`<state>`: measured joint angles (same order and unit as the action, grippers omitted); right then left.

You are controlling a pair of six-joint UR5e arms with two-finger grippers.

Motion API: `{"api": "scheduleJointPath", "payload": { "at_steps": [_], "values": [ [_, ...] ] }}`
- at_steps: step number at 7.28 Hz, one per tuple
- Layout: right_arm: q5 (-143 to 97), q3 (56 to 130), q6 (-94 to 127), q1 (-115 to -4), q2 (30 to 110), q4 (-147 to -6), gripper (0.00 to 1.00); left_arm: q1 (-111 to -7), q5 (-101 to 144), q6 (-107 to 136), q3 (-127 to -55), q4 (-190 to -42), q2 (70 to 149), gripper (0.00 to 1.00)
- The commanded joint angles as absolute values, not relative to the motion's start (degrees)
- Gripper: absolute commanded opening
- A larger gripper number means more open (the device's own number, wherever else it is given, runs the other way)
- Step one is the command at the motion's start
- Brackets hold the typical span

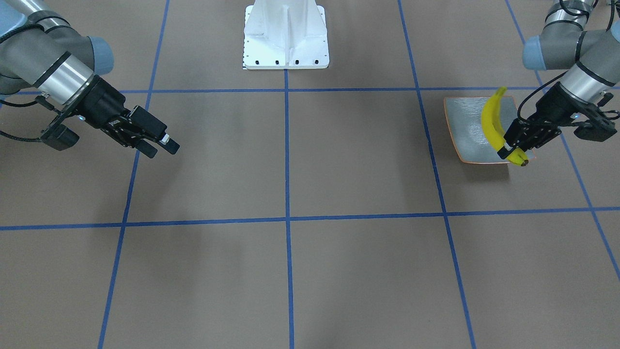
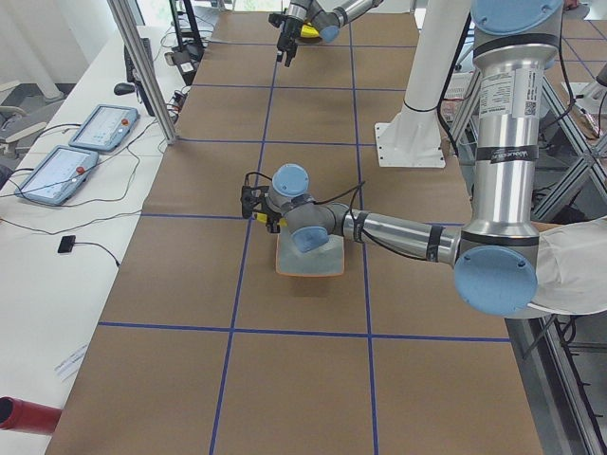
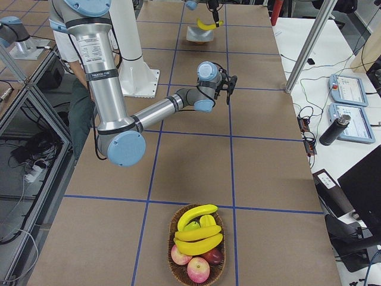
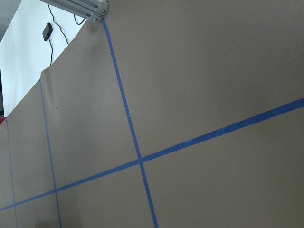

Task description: Transfer all bananas from basket to plate

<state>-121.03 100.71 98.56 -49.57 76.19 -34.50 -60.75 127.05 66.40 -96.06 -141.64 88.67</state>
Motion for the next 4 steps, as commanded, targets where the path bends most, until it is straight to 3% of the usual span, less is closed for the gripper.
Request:
{"api": "scheduleJointPath", "payload": {
  "at_steps": [1, 4],
  "values": [
    [-119.3, 100.5, 98.5, -49.3, 76.4, -34.5, 1.00, -60.6, 126.7, 64.5, -94.0, -139.2, 86.2, 0.00],
    [-118.5, 100.4, 98.5, -48.7, 76.6, -34.5, 1.00, -60.4, 126.6, 64.7, -92.8, -139.1, 85.3, 0.00]
  ]
}}
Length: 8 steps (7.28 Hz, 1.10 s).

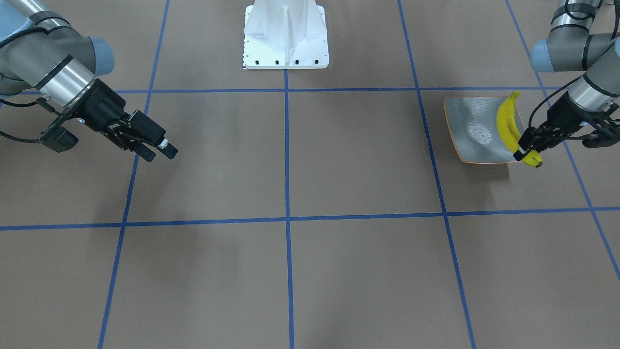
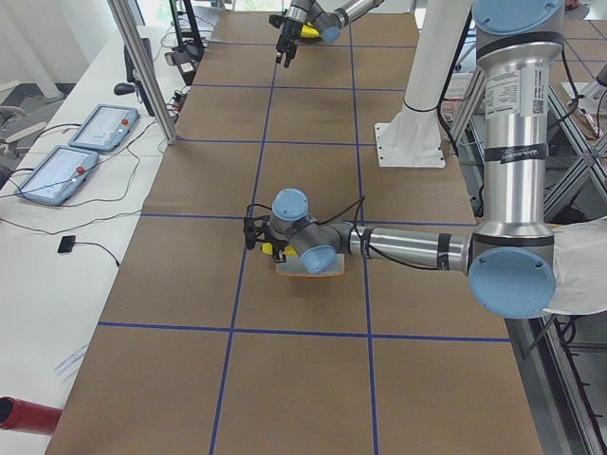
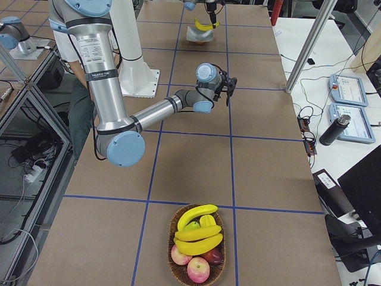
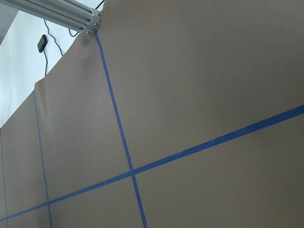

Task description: Transfer all bananas from basket to plate

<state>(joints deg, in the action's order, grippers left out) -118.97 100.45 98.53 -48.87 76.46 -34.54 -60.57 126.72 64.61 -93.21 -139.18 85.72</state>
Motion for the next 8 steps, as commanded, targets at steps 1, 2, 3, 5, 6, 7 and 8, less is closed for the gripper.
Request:
{"api": "scheduleJointPath", "payload": {
  "at_steps": [1, 2, 3, 5, 6, 7, 8],
  "values": [
    [-116.7, 99.5, 98.5, -47.6, 76.1, -34.5, 1.00, -60.3, 126.3, 64.7, -92.8, -139.1, 85.2, 0.00],
    [-114.7, 99.4, 98.5, -46.5, 76.1, -34.4, 1.00, -60.2, 126.3, 64.7, -92.6, -139.1, 85.2, 0.00],
    [-115.1, 99.5, 98.6, -46.5, 76.1, -34.3, 1.00, -60.1, 126.3, 64.7, -92.5, -139.2, 85.2, 0.00],
    [-115.1, 99.6, 98.6, -46.5, 76.1, -34.3, 1.00, -58.6, 126.3, 64.6, -92.2, -139.2, 85.0, 0.30],
    [-115.0, 99.6, 98.6, -46.5, 76.2, -34.3, 1.00, -58.0, 126.2, 64.6, -92.3, -139.6, 84.3, 0.39],
    [-115.0, 99.6, 98.6, -46.5, 76.1, -34.3, 1.00, -57.5, 126.2, 64.5, -92.3, -139.7, 84.0, 0.41],
    [-115.0, 99.7, 98.6, -46.5, 76.0, -34.3, 1.00, -57.4, 126.2, 64.5, -92.2, -139.7, 83.9, 0.59]
  ]
}}
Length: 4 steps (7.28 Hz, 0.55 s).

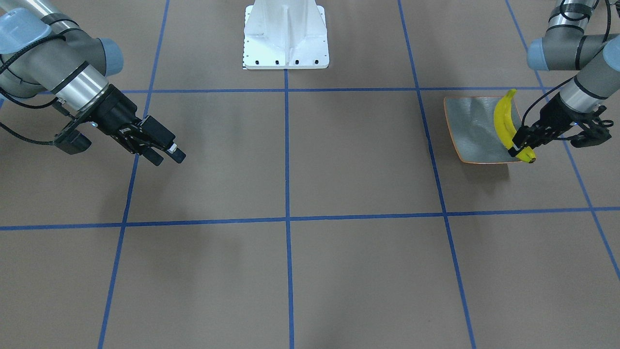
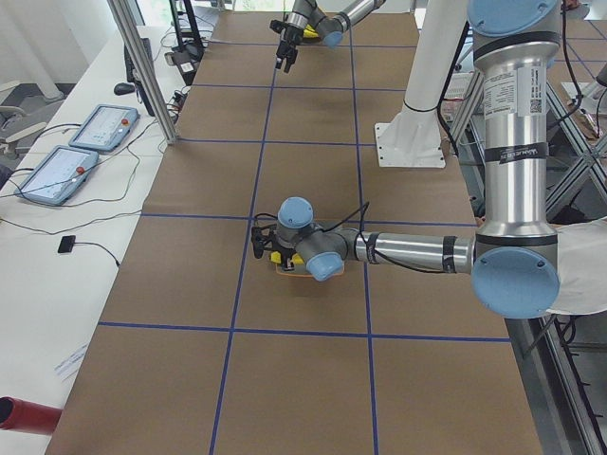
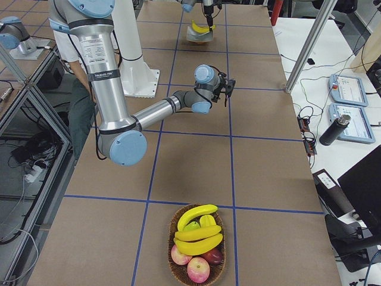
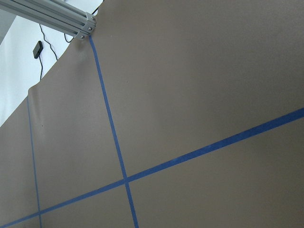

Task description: Transfer all bananas from basket to plate

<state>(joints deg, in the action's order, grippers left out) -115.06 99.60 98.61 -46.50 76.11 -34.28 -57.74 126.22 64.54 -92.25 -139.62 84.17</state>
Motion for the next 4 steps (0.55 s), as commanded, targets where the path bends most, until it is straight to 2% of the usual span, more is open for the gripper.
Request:
{"api": "scheduleJointPath", "payload": {
  "at_steps": [1, 2, 4],
  "values": [
    [-115.0, 99.7, 98.6, -46.5, 75.9, -34.3, 1.00, -57.3, 126.2, 64.4, -92.1, -139.7, 84.0, 0.93],
    [-114.9, 99.7, 98.6, -46.5, 75.9, -34.3, 1.00, -57.2, 126.3, 64.4, -92.1, -139.8, 84.1, 1.00],
    [-115.0, 99.8, 98.6, -46.8, 76.7, -34.2, 1.00, -57.3, 127.1, 64.5, -92.6, -140.0, 84.6, 1.00]
  ]
}}
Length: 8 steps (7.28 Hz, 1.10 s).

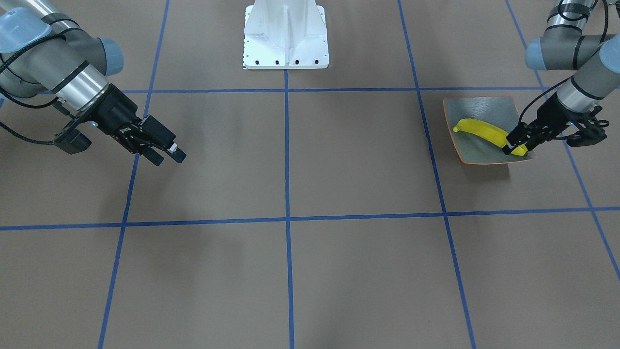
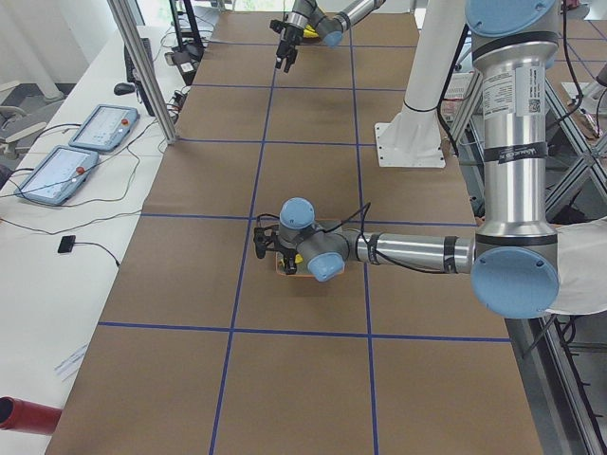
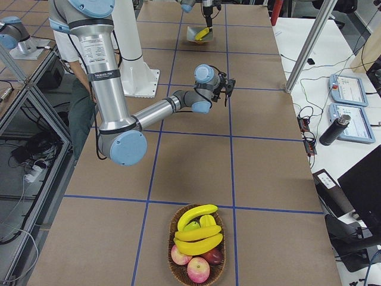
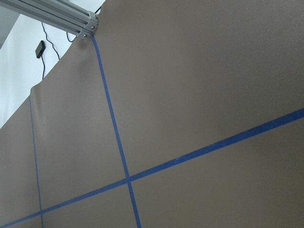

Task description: Transfer all bananas from basket to plate

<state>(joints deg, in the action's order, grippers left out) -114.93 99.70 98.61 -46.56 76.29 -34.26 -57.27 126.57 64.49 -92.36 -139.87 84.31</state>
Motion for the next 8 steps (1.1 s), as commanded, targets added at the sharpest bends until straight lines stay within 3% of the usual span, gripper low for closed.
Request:
{"api": "scheduleJointPath", "payload": {
  "at_steps": [1, 6, 8],
  "values": [
    [-115.2, 100.1, 98.5, -47.1, 79.0, -34.1, 1.00, -57.3, 128.0, 64.6, -92.7, -141.8, 84.7, 1.00],
    [-122.2, 101.7, 72.1, -62.0, 98.7, -33.9, 1.00, -60.3, 135.5, 65.3, -93.6, -145.9, 85.5, 1.00],
    [-121.9, 98.6, 58.4, -67.2, 103.1, -34.5, 1.00, -60.3, 135.4, 65.5, -93.6, -145.9, 86.0, 1.00]
  ]
}}
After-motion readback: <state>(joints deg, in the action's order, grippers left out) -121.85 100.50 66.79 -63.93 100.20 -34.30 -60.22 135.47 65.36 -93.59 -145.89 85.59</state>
